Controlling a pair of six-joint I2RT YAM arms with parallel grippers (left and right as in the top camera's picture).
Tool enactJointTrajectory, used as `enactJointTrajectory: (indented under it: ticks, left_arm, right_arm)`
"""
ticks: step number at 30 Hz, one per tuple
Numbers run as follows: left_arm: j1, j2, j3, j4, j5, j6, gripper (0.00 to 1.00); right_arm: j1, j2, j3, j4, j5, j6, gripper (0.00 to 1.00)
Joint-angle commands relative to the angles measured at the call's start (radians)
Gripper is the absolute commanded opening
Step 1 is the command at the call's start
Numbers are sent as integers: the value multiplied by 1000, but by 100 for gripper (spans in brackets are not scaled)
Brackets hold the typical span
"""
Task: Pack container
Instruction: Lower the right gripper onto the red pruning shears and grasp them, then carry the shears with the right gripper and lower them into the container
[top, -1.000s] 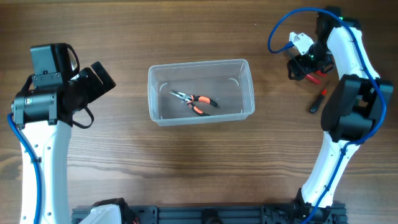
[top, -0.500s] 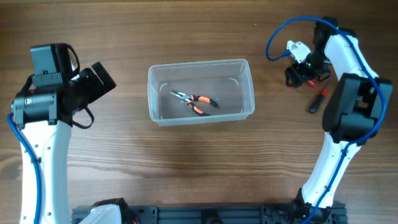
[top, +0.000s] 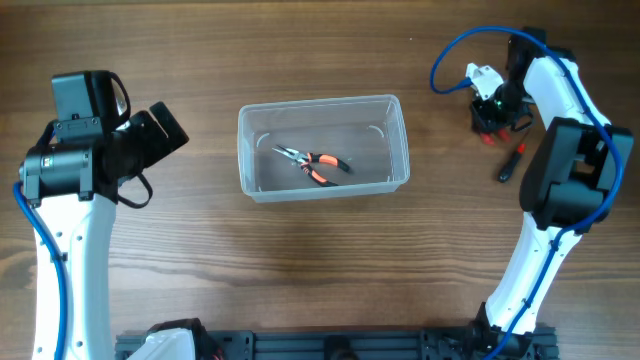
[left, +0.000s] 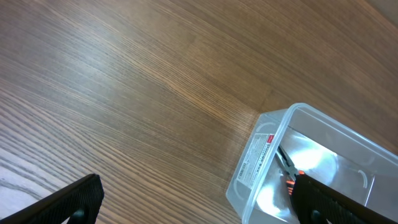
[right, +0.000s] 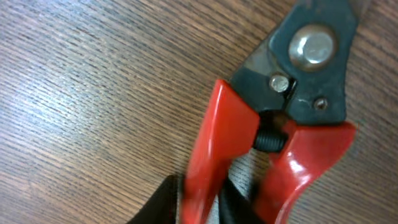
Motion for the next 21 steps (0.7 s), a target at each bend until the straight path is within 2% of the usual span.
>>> enactJointTrajectory:
  ticks: [1,5,7,15,21]
  left_arm:
    - [-5,5,8,-1,12,-9,100]
    - [-5,5,7,-2,12,-9,100]
    - [-5,5,7,-1,12,-9,100]
    - [-5,5,8,-1,11,-8,100]
    - [-5,5,8,-1,11,-8,100]
  right_arm:
    - [3,28,-34,-2,-20,30,15]
    - [3,28,-34,0,-20,36,10]
    - [3,28,-34,12,-20,64,4]
    - [25,7,17,-8,-22,131,4]
    - [105,-150,121,-58,-24,181,4]
